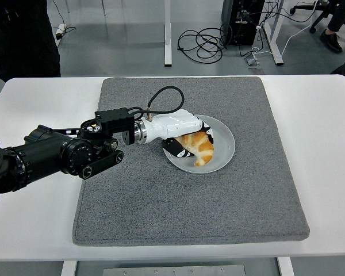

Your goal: Place the bread on the plate

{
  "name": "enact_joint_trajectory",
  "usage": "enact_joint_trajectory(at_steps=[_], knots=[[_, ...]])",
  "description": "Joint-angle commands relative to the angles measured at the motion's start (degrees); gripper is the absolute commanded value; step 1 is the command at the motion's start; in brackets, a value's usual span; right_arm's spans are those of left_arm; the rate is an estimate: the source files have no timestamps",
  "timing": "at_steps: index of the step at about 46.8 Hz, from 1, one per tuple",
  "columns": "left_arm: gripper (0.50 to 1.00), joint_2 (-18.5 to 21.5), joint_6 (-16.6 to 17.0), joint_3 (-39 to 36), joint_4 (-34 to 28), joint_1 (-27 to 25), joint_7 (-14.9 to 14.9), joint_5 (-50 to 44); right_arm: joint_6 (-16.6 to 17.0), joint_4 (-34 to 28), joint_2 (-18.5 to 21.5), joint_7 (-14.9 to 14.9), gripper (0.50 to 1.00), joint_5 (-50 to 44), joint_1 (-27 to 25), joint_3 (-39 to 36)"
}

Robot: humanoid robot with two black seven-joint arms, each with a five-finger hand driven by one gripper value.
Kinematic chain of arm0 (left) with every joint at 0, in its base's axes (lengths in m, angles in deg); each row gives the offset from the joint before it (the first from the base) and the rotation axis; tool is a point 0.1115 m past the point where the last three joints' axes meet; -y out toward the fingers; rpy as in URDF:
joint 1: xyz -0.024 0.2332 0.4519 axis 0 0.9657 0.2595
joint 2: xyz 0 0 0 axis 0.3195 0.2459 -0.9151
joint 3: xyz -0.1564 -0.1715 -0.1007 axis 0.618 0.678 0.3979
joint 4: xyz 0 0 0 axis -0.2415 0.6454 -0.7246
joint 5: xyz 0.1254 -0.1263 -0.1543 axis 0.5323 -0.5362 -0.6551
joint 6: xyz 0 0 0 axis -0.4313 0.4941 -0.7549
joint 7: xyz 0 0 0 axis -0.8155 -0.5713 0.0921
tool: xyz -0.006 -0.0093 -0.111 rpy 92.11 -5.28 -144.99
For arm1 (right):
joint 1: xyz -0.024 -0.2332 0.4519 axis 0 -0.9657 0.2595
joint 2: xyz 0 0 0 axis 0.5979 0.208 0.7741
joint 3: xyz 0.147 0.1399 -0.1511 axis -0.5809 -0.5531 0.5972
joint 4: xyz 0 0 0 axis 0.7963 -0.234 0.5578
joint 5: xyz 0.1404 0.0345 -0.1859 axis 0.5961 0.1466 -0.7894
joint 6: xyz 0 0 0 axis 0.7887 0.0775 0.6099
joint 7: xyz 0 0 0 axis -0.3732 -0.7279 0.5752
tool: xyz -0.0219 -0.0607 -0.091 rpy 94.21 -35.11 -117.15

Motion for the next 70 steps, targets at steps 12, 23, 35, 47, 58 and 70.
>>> enact_joint_trajectory(at_steps=[12,23,35,47,58,70], knots=[[0.500,0.00,3.75,-2.54,0.70,1.51,0.37,-0.20,0.00,0.04,0.00,0.00,1.000,0.00,0.00,-0.05],[0.500,0.00,4.80,-2.54,1.13,1.87,0.37,-0.29,0.00,-0.05,0.00,0.00,1.000,0.00,0.00,0.03],[0.724,0.00,4.71,-2.45,0.96,1.87,0.45,-1.08,0.00,0.04,0.00,0.00,1.000,0.00,0.00,-0.05],[0.975,0.00,4.45,-2.19,0.70,1.34,0.19,-2.57,0.00,-0.05,0.00,0.00,1.000,0.00,0.00,0.03],[0.975,0.00,4.45,-2.27,0.61,0.99,-0.07,-2.57,0.00,0.04,0.00,0.00,1.000,0.00,0.00,-0.05],[0.977,0.00,4.01,-2.01,-1.23,-2.26,-0.16,-2.66,0.00,0.04,0.00,0.00,1.000,0.00,0.00,-0.05]])
